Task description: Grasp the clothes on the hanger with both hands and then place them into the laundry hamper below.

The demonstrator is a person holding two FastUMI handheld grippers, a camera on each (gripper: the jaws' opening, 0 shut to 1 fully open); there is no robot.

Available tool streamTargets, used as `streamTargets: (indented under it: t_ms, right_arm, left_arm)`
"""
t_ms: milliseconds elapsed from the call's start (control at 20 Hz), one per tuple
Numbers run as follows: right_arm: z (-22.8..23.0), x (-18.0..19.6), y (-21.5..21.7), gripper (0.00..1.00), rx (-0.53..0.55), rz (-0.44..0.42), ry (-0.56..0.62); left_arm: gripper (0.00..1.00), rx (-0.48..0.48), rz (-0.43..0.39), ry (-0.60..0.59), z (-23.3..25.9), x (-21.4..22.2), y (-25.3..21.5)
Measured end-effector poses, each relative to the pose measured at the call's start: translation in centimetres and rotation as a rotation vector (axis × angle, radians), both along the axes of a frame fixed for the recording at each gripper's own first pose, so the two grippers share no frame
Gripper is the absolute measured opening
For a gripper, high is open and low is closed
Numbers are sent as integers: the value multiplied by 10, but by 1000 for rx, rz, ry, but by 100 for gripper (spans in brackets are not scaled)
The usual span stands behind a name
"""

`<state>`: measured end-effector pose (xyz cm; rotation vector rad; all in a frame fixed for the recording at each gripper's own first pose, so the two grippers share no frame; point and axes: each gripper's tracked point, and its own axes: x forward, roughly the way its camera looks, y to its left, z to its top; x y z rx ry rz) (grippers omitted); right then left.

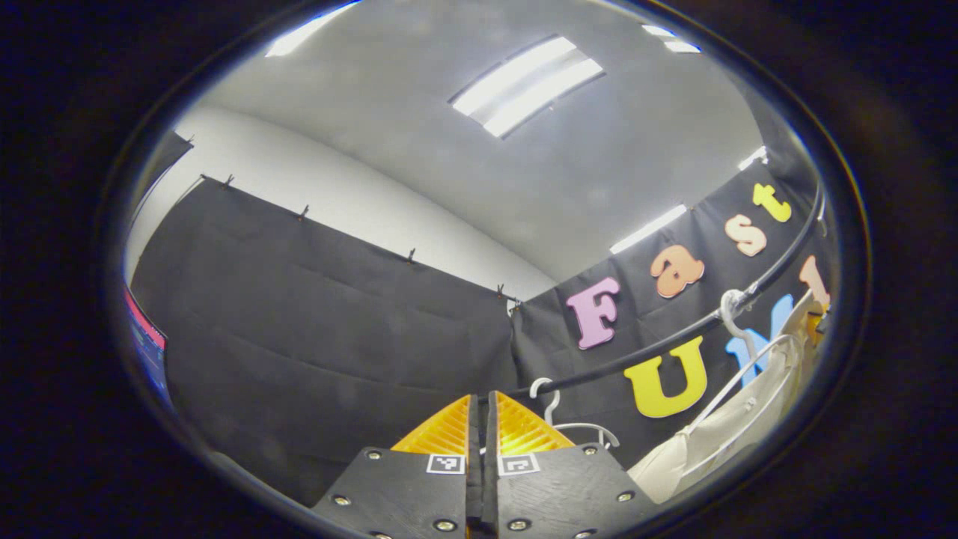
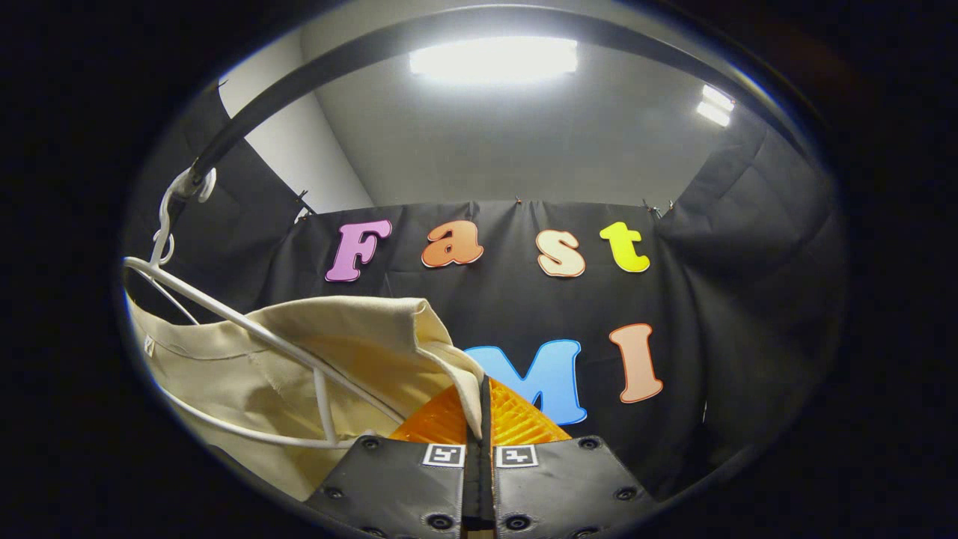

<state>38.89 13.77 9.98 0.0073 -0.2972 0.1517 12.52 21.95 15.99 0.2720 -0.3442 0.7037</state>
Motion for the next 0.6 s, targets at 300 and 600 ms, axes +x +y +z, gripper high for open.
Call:
streamTargets:
  t_ms: [300, 600]
  right_arm:
    - [-8, -8, 3, 1, -24, 5, -7]
    - [-9, -9, 8, 1, -34, 5, -15]
  left_arm:
    - [1, -148, -88, 110, -83, -27, -23]
    - [68, -276, -298, 251, -143, -16, -77]
